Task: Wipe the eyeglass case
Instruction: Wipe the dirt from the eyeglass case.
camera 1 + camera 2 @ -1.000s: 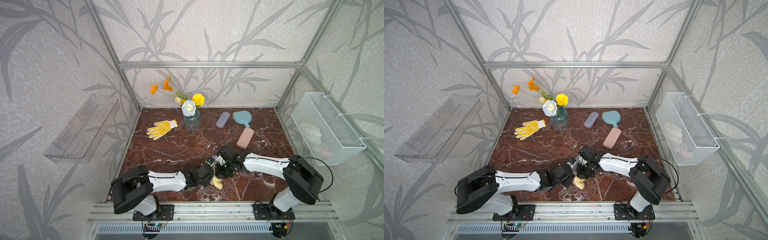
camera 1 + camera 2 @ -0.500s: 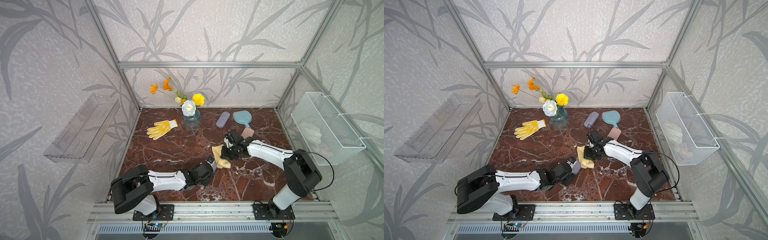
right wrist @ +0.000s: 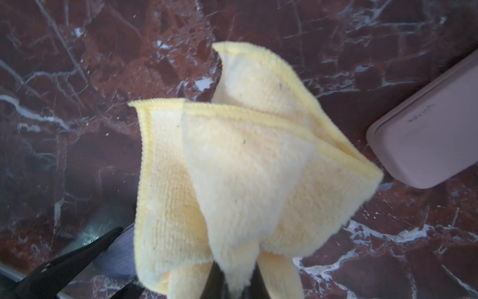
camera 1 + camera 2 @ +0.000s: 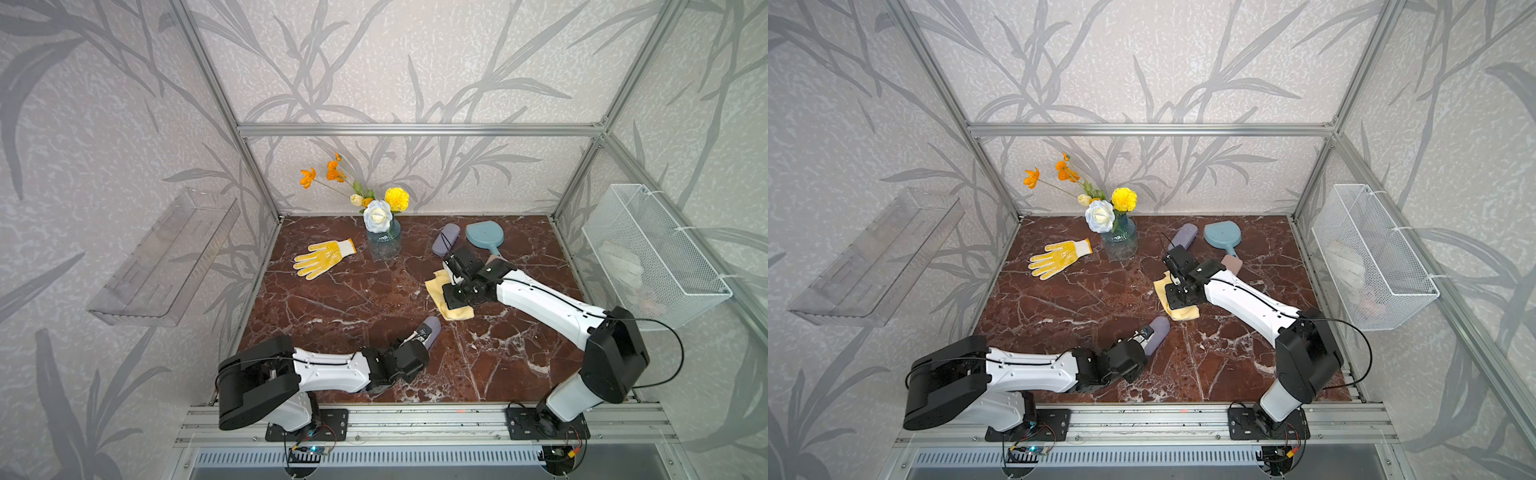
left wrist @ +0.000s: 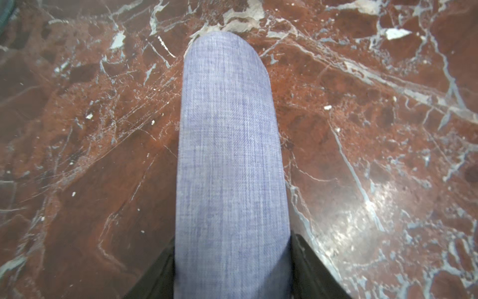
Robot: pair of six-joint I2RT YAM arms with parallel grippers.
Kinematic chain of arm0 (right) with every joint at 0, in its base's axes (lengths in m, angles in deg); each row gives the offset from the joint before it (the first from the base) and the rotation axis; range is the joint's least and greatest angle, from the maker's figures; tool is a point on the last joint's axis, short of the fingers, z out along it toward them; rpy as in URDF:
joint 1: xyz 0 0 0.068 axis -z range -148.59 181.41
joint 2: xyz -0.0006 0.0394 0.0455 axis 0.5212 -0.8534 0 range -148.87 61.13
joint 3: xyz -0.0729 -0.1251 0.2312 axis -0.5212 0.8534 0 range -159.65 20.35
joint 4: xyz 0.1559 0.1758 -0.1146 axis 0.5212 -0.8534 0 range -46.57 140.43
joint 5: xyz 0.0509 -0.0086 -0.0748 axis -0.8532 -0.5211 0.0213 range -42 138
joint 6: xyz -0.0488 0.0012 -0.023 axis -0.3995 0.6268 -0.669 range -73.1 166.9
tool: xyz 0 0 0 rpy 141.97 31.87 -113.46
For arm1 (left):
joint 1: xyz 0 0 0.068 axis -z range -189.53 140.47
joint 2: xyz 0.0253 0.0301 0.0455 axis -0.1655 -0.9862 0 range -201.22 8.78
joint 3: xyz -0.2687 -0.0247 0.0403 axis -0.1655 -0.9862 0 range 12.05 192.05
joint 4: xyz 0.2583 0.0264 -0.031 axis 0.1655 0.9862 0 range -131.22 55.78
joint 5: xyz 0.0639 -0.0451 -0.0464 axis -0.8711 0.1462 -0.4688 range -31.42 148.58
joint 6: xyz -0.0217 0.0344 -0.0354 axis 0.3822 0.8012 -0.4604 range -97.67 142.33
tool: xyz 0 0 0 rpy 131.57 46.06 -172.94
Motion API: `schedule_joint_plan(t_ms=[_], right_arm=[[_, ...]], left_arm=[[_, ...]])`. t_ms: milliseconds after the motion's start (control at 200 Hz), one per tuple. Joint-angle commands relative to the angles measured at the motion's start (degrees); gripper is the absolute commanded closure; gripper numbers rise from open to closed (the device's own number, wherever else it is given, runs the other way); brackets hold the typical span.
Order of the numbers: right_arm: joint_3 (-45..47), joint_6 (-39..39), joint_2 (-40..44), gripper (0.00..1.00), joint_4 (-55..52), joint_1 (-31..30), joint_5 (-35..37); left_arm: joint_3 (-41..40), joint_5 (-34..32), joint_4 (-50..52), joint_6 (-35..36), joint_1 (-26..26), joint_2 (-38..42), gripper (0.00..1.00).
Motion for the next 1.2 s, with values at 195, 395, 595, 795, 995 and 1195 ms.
schedule_joint_plan(t_ms=[195, 395, 595, 795, 995, 1195], right_arm=[[-9.0, 4.5, -14.5, 1.00, 2.5, -9.9, -22.2], [-2.9, 3.7, -14.1, 1.00, 2.0, -7.6, -21.2], [0.3, -2.9, -12.1, 1.00, -5.2, 0.5, -0.9], [-4.6, -7.9, -16.0, 1.00, -9.2, 2.8, 18.4], [-9.4, -16.2, -16.3, 1.00, -3.7, 1.0, 12.9], [-7.4, -19.1, -17.5, 1.00, -2.3, -0.7, 2.0]], left_arm=[[7.0, -18.7, 9.8, -0.6, 6.3, -6.0, 0.92], [7.3, -20.8, 10.2, -1.7, 7.2, -6.7, 0.92], [6.7, -21.0, 9.4, -1.7, 7.2, -6.7, 0.92], [6.0, -18.3, 6.7, 2.4, 7.1, -6.5, 0.92], [2.4, -11.5, 0.7, 7.1, 5.7, -3.8, 0.92], [1.2, -4.6, -0.2, 6.4, 2.1, -2.4, 0.92]])
